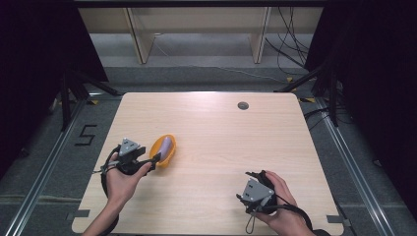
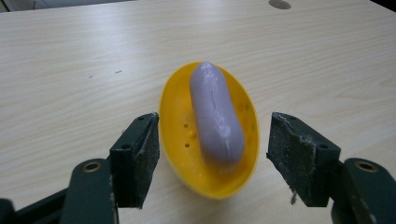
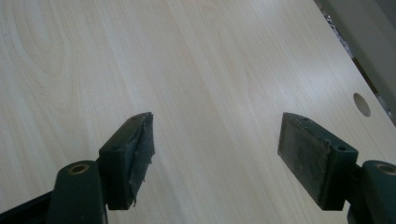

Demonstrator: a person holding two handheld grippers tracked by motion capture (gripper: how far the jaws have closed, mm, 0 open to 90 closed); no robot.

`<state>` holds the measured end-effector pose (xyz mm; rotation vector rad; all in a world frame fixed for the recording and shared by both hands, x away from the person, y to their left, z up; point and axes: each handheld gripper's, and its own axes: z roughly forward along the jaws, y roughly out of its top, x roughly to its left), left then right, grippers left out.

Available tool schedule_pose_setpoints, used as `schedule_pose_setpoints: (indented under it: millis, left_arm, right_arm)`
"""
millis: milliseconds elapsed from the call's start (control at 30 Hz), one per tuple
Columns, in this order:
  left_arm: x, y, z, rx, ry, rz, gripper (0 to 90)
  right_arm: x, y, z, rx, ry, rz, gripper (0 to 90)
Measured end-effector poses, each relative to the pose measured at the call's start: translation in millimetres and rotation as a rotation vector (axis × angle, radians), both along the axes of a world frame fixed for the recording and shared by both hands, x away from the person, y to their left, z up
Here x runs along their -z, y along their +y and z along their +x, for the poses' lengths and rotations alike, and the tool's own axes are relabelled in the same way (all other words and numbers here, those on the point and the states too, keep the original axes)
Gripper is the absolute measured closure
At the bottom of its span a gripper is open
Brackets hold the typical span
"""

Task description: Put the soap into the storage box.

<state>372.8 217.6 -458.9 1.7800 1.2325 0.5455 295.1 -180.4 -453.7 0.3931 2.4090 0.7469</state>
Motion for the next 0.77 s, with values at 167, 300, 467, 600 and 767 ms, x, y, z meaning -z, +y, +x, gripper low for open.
schedule_pose_setpoints:
  millis: [167, 300, 467, 600, 767]
  left_arm:
    - [6.4, 9.2, -16.1, 0.019, 0.010, -0.021, 33.1]
    - [13.5, 15.5, -28.4, 0.030, 0.016, -0.016, 32.9]
    - [29.6, 19.4, -43.0, 0.024, 0.010, -0.044, 33.4]
    - [36.7, 17.2, -48.0, 0.038, 0.043, -0.049, 34.5]
    - [35.1, 16.1, -45.4, 0.043, 0.042, -0.045, 35.4]
  right_arm:
    - [0.1, -0.2, 1.1, -0.015, 0.000, -0.003, 27.7]
    - [0.5, -1.3, 1.4, -0.010, 0.003, -0.004, 27.7]
    - [1.6, -1.9, 1.9, -0.007, 0.011, 0.001, 27.8]
    - [3.2, -2.2, 2.4, -0.003, 0.024, 0.010, 28.3]
    - [4.3, -4.1, 2.6, 0.026, 0.059, 0.044, 30.2]
